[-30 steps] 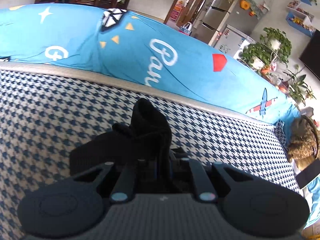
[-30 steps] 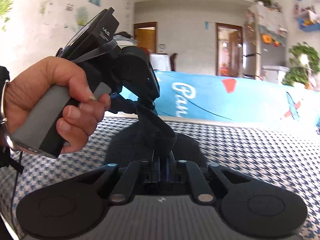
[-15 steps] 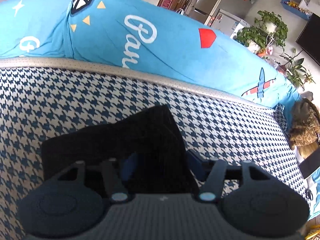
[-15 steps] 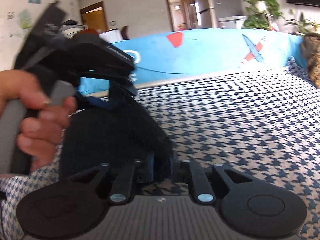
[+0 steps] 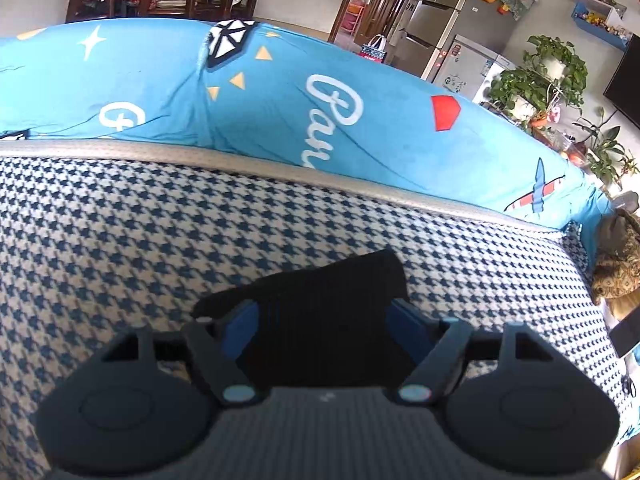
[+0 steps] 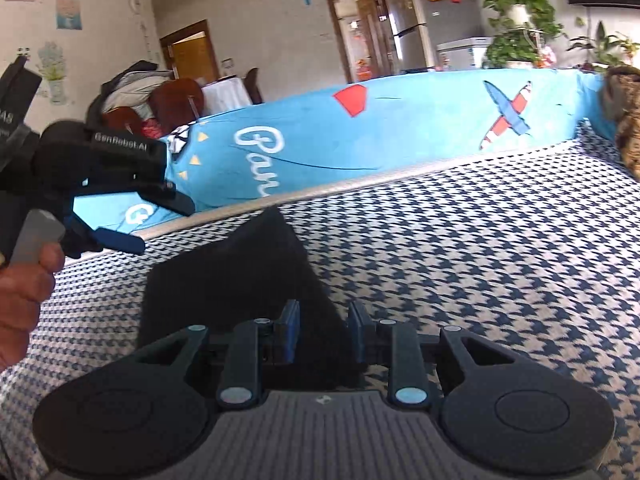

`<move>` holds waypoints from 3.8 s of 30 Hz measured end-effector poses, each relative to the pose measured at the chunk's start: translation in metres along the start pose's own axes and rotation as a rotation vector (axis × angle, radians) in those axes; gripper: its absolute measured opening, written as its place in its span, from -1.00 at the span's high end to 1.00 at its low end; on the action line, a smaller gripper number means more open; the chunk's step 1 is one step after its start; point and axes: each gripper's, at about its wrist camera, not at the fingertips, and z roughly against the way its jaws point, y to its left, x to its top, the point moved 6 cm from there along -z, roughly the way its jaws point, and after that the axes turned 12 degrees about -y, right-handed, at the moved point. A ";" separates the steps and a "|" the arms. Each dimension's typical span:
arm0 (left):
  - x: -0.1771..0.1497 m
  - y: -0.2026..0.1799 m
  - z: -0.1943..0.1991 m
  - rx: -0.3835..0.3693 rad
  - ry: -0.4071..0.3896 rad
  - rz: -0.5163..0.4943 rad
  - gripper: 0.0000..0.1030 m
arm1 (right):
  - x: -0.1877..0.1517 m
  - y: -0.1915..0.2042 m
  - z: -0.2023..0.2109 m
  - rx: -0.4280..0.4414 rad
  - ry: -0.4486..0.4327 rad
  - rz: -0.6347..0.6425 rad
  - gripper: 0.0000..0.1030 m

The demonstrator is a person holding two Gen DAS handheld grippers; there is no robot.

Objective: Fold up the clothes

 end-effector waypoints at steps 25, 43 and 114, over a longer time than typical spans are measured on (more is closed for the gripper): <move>-0.037 0.087 -0.026 0.128 0.044 0.086 -0.64 | 0.026 0.017 -0.117 0.332 0.105 0.101 0.35; -0.038 0.094 -0.059 0.177 0.062 0.092 -0.91 | 0.012 -0.006 -0.186 0.263 0.217 -0.028 0.34; -0.111 0.015 0.036 0.091 0.068 -0.186 -1.00 | 0.011 -0.057 -0.054 0.017 0.310 -0.075 -0.22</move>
